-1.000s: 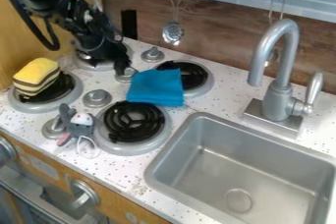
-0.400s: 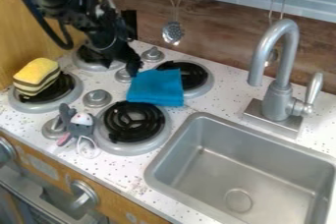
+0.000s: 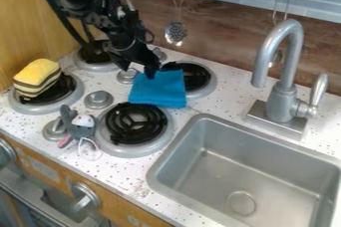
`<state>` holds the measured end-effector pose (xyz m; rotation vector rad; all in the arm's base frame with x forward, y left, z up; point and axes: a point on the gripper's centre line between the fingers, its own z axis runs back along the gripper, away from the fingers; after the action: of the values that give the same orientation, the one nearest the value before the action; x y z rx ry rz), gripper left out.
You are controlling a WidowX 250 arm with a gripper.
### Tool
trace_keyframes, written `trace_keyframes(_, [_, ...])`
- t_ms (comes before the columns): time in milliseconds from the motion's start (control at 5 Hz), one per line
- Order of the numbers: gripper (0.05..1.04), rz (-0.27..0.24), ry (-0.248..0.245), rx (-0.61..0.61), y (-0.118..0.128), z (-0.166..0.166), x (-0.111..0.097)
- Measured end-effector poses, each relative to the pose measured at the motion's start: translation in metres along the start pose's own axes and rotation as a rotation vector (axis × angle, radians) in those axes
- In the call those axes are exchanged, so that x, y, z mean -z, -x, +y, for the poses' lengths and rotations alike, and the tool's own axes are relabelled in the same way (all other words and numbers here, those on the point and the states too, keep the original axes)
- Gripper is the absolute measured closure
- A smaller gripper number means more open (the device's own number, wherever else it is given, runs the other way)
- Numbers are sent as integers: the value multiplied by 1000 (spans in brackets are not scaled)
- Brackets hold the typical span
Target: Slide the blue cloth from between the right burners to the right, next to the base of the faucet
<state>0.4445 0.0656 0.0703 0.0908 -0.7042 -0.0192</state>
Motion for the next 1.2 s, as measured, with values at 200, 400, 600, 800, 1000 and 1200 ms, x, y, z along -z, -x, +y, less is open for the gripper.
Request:
trace_keyframes(200, [75, 51, -12, 8, 7, -8, 12])
trace_keyframes(400, [75, 88, -18, 13, 15, -9, 18])
trace_keyframes(600, [75, 107, -46, 19, 19, -9, 18])
trace_keyframes(800, [75, 122, -41, 20, 24, -13, 19])
trace_keyframes(1000, [76, 137, -26, 12, 27, -19, 20])
trace_keyframes(1200, [77, 150, -20, 4, 31, -29, 23])
